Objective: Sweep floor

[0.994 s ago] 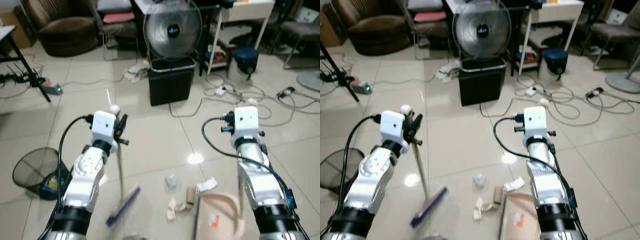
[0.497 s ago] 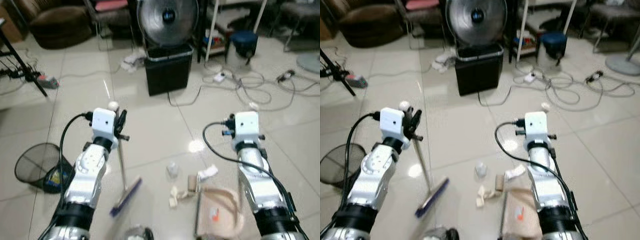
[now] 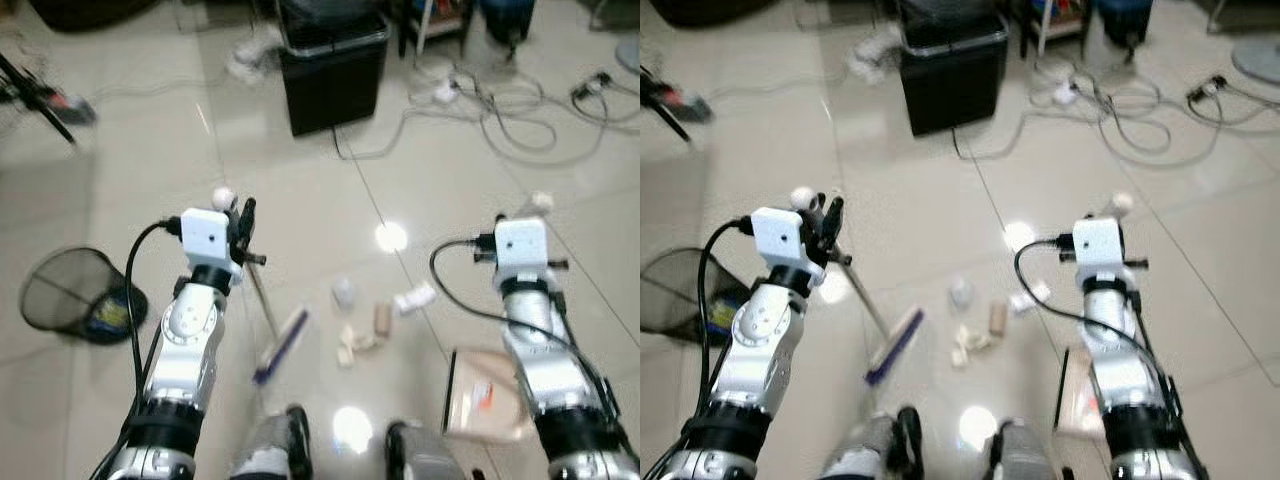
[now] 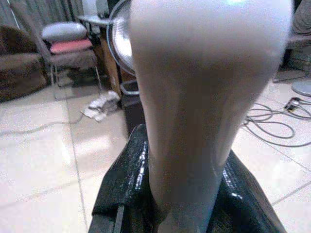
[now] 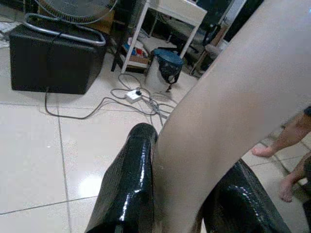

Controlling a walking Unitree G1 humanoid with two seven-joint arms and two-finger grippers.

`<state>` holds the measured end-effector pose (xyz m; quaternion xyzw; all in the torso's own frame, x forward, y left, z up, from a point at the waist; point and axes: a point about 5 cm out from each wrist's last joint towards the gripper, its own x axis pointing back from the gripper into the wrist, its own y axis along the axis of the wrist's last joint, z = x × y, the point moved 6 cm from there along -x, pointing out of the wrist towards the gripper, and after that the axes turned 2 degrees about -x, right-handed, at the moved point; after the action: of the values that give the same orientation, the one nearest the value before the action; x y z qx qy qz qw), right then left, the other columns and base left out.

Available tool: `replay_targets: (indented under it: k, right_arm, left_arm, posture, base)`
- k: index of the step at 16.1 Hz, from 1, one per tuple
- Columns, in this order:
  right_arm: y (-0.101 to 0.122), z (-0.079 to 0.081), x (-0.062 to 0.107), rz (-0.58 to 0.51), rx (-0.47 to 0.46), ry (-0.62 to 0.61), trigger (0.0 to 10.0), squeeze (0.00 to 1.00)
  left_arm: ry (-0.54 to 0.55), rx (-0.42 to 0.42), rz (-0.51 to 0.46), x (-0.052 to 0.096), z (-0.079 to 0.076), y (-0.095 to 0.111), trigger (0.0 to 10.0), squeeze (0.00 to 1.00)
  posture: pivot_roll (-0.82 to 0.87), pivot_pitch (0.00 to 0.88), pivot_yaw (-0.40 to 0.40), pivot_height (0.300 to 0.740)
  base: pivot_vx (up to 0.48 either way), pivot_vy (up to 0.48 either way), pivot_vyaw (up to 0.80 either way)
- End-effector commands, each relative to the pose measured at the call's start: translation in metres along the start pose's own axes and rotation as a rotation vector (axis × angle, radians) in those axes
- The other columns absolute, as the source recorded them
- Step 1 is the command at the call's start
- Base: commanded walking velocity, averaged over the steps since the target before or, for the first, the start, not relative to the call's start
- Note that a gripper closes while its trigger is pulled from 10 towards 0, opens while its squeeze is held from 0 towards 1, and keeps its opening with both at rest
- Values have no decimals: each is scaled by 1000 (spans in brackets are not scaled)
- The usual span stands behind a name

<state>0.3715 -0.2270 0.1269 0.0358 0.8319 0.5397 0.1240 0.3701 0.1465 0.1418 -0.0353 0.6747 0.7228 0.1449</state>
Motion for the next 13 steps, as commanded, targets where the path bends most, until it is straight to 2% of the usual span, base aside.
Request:
replay_targets:
  k: [1, 2, 4, 6, 10, 13]
  right_arm:
    - [4, 4, -4, -38, 18, 16, 10000, 0]
    - [5, 10, -6, -48, 15, 35, 10000, 0]
    - [14, 29, -13, -85, -11, 66, 10000, 0]
    - [26, 44, -16, -129, -46, 85, 10000, 0]
    - [34, 75, -5, -181, -140, 129, 10000, 0]
    - [37, 86, 3, -201, -187, 135, 10000, 0]
  left_arm:
    - [32, 6, -49, 4, 8, 10, 10000, 0]
    - [41, 3, -66, 6, 11, 14, 10000, 0]
    - [46, 2, -83, 11, 16, 17, 10000, 0]
    - [39, 17, -84, 14, 9, 18, 10000, 0]
    - [36, 63, -79, 12, 0, 19, 10000, 0]
    - [47, 89, -75, 9, 1, 20, 10000, 0]
  posture:
    - [75, 381, 58, 740]
    - [90, 387, 34, 740]
    - [106, 390, 35, 740]
    - [126, 394, 37, 740]
    - [144, 392, 47, 740]
    - [145, 386, 57, 740]
  base:
    - [0, 0, 0]
    - [0, 0, 0]
    - [0, 0, 0]
    - [0, 0, 0]
    - [0, 0, 0]
    - [0, 0, 0]
